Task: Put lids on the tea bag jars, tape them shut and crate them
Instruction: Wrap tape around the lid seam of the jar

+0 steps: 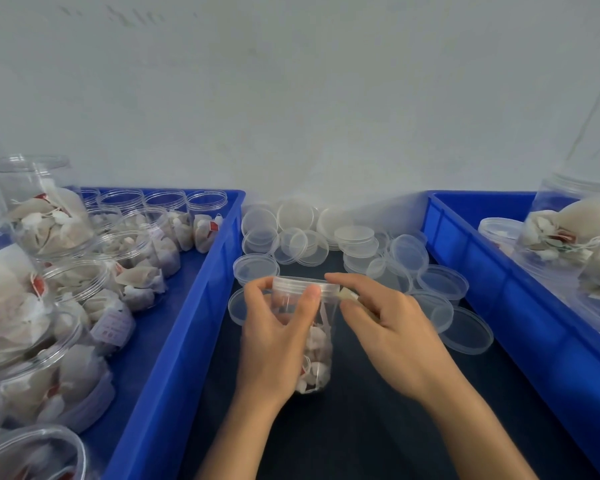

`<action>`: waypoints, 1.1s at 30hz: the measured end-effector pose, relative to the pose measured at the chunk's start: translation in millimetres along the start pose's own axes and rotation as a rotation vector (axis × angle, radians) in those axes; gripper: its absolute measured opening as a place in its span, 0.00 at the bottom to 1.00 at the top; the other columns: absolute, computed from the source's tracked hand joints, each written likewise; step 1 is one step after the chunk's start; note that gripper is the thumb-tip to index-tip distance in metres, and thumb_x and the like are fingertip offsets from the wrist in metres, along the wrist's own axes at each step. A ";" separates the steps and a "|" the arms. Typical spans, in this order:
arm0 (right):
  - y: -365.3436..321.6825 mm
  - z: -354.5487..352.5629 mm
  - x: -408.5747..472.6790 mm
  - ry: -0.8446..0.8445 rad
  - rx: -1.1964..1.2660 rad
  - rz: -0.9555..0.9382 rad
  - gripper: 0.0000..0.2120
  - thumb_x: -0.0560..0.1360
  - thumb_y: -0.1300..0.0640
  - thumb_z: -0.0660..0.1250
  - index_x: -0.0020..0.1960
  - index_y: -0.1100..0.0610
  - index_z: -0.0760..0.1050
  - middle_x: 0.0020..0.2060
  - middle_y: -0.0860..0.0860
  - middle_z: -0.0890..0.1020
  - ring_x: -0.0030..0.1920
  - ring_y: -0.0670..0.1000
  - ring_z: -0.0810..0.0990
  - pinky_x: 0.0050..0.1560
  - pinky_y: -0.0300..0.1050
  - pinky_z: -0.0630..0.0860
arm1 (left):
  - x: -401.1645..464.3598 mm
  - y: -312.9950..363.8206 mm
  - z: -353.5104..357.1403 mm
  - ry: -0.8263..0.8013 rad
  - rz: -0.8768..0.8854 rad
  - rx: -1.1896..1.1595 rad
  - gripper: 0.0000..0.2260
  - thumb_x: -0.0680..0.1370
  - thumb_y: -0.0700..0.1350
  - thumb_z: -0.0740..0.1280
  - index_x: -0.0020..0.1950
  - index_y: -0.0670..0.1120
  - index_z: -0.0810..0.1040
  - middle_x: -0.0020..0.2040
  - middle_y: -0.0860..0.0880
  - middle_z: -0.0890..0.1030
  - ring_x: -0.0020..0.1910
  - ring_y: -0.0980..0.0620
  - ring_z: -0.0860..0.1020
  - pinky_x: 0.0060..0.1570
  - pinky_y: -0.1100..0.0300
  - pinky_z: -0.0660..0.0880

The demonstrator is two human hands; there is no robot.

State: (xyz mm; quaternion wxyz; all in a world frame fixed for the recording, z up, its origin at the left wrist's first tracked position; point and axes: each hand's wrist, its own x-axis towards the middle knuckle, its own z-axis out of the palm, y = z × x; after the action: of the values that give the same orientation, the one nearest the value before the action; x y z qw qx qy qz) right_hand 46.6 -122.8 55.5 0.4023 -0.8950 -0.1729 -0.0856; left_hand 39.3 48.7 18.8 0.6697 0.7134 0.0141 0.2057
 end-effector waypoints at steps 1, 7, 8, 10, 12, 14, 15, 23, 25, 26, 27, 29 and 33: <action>0.1 -0.6 -0.3 0.002 0.003 0.001 0.20 0.83 0.50 0.60 0.68 0.28 0.73 0.26 0.45 0.71 0.27 0.44 0.70 0.35 0.34 0.64 | 0.2 0.7 -0.3 -0.004 0.002 -0.015 0.24 0.75 0.67 0.74 0.61 0.57 0.70 0.53 0.71 0.82 0.49 0.65 0.84 0.44 0.73 0.77; 5.7 -6.4 3.6 0.002 0.048 0.023 0.17 0.81 0.49 0.65 0.66 0.30 0.76 0.26 0.47 0.69 0.29 0.44 0.70 0.37 0.42 0.67 | 1.8 -2.4 -4.1 -0.041 0.009 -0.063 0.29 0.69 0.69 0.72 0.62 0.56 0.71 0.53 0.65 0.84 0.50 0.63 0.85 0.45 0.71 0.78; 6.6 -7.4 3.8 0.002 0.052 0.024 0.17 0.81 0.49 0.66 0.65 0.30 0.77 0.26 0.47 0.70 0.29 0.44 0.70 0.37 0.42 0.67 | 1.9 -3.4 -4.3 -0.049 0.010 -0.064 0.29 0.69 0.69 0.72 0.62 0.55 0.71 0.53 0.64 0.84 0.51 0.63 0.85 0.46 0.71 0.78; 8.1 -9.0 3.6 0.001 0.046 0.024 0.16 0.80 0.48 0.67 0.63 0.30 0.78 0.26 0.47 0.71 0.29 0.44 0.71 0.37 0.42 0.67 | 2.2 -5.2 -5.0 -0.065 0.013 -0.058 0.28 0.69 0.69 0.72 0.62 0.56 0.71 0.53 0.65 0.84 0.51 0.64 0.84 0.46 0.72 0.77; 9.0 -9.7 3.3 0.003 0.049 0.030 0.15 0.80 0.48 0.67 0.62 0.30 0.79 0.25 0.45 0.71 0.29 0.44 0.71 0.37 0.43 0.68 | 2.7 -6.5 -6.0 -0.088 0.012 -0.056 0.27 0.70 0.68 0.72 0.62 0.55 0.72 0.54 0.66 0.84 0.52 0.65 0.84 0.47 0.73 0.77; 9.3 -10.3 3.3 0.004 0.049 0.036 0.15 0.79 0.49 0.67 0.60 0.31 0.79 0.25 0.45 0.70 0.28 0.44 0.71 0.36 0.43 0.68 | 3.4 -7.5 -6.4 -0.114 -0.001 -0.059 0.27 0.71 0.68 0.72 0.62 0.54 0.72 0.54 0.65 0.84 0.53 0.64 0.84 0.48 0.72 0.77; 9.4 -10.4 3.3 0.004 0.049 0.039 0.15 0.79 0.49 0.67 0.60 0.31 0.79 0.25 0.45 0.70 0.28 0.44 0.70 0.36 0.43 0.68 | 3.8 -7.6 -6.5 -0.122 -0.010 -0.059 0.26 0.72 0.67 0.72 0.62 0.53 0.73 0.54 0.64 0.84 0.53 0.62 0.84 0.48 0.72 0.78; 9.0 -9.0 3.9 -0.007 0.081 0.053 0.14 0.78 0.48 0.66 0.59 0.30 0.78 0.25 0.45 0.71 0.28 0.43 0.71 0.37 0.45 0.70 | 4.2 -5.9 -8.4 -0.168 -0.045 -0.107 0.22 0.75 0.60 0.70 0.63 0.48 0.74 0.52 0.59 0.86 0.52 0.59 0.85 0.48 0.71 0.78; 10.3 -9.9 4.6 -0.030 0.113 0.059 0.14 0.79 0.48 0.67 0.59 0.31 0.78 0.25 0.45 0.71 0.28 0.43 0.70 0.37 0.46 0.70 | 3.9 -5.0 -9.2 -0.182 -0.052 -0.117 0.23 0.76 0.60 0.70 0.63 0.47 0.74 0.52 0.59 0.86 0.52 0.59 0.85 0.49 0.70 0.78; 10.8 -10.6 4.7 -0.048 0.139 0.059 0.14 0.79 0.48 0.67 0.60 0.31 0.79 0.26 0.46 0.70 0.28 0.43 0.69 0.36 0.46 0.70 | 3.7 -5.0 -9.9 -0.189 -0.055 -0.121 0.22 0.77 0.60 0.71 0.64 0.47 0.74 0.53 0.59 0.86 0.53 0.58 0.85 0.49 0.70 0.78; 11.3 -11.6 4.9 -0.068 0.169 0.060 0.14 0.79 0.47 0.67 0.61 0.31 0.79 0.26 0.46 0.69 0.29 0.44 0.68 0.36 0.46 0.69 | 3.8 -4.9 -10.5 -0.196 -0.055 -0.125 0.21 0.79 0.59 0.72 0.64 0.47 0.74 0.53 0.59 0.86 0.53 0.58 0.85 0.50 0.70 0.78; 11.1 -14.0 4.6 -0.114 0.232 0.066 0.14 0.80 0.47 0.68 0.62 0.31 0.78 0.26 0.45 0.68 0.29 0.45 0.66 0.34 0.44 0.66 | 4.1 -5.9 -11.8 -0.211 -0.044 -0.132 0.21 0.79 0.58 0.72 0.64 0.46 0.74 0.54 0.58 0.86 0.55 0.58 0.85 0.50 0.70 0.79; 10.4 -17.6 4.2 -0.156 0.249 0.074 0.14 0.78 0.44 0.68 0.62 0.30 0.78 0.27 0.46 0.68 0.30 0.46 0.66 0.34 0.41 0.66 | 3.8 -7.5 -13.7 -0.249 -0.022 -0.158 0.26 0.74 0.63 0.71 0.64 0.47 0.74 0.55 0.58 0.85 0.56 0.58 0.85 0.52 0.70 0.78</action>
State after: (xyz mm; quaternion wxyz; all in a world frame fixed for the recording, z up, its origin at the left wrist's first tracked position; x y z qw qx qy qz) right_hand 54.2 -141.4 61.2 0.4982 -0.8479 -0.1800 0.0212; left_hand 40.4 63.6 12.9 0.7226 0.6783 -0.0775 0.1085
